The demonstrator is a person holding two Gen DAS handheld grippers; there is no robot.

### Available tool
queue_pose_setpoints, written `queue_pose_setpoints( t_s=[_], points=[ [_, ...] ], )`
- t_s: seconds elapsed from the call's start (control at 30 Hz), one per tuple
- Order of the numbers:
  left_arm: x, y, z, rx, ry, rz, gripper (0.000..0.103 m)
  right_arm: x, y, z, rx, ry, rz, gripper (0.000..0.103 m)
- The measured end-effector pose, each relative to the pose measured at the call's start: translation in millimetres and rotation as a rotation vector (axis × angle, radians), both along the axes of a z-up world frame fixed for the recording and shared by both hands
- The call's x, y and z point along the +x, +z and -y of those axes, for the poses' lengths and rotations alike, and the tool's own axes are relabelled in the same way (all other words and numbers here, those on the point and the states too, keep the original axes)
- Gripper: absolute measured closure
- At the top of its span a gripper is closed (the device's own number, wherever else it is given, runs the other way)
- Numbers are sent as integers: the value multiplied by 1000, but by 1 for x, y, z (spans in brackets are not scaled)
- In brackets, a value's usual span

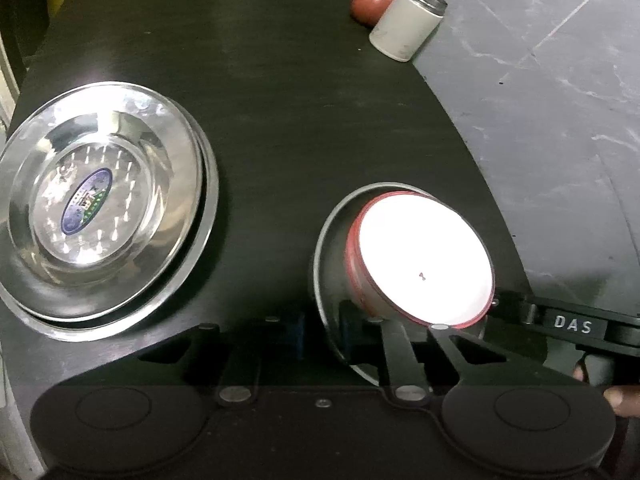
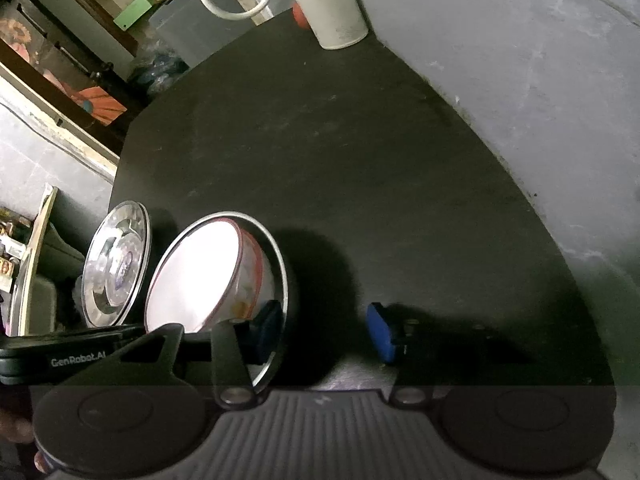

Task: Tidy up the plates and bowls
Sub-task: 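Close both grippers on opposite sides of the steel bowl rim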

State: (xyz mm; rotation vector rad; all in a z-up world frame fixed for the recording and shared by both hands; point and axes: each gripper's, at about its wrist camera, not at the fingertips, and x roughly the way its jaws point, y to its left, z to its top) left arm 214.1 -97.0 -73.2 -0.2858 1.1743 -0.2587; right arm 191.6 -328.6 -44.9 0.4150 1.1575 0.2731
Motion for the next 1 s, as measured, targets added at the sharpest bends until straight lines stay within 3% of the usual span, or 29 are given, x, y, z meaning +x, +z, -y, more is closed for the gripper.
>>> queue_pose_setpoints(
  t_s=[0.3,0.43,0.6,1.0],
  points=[
    [2,-1,4,16,-8,10,87,4,-3,-14,-52,35,-16,52],
    [1,0,5,18,-9,14,87,2,-6,-15,-10,69,-20,72],
    [3,0,6,27,-18,18,88,3,-4,-19,6,94,-18,82],
    [-2,-3,3,15,-5,23,89,-4,2,-18,17,90,42,83]
  ],
)
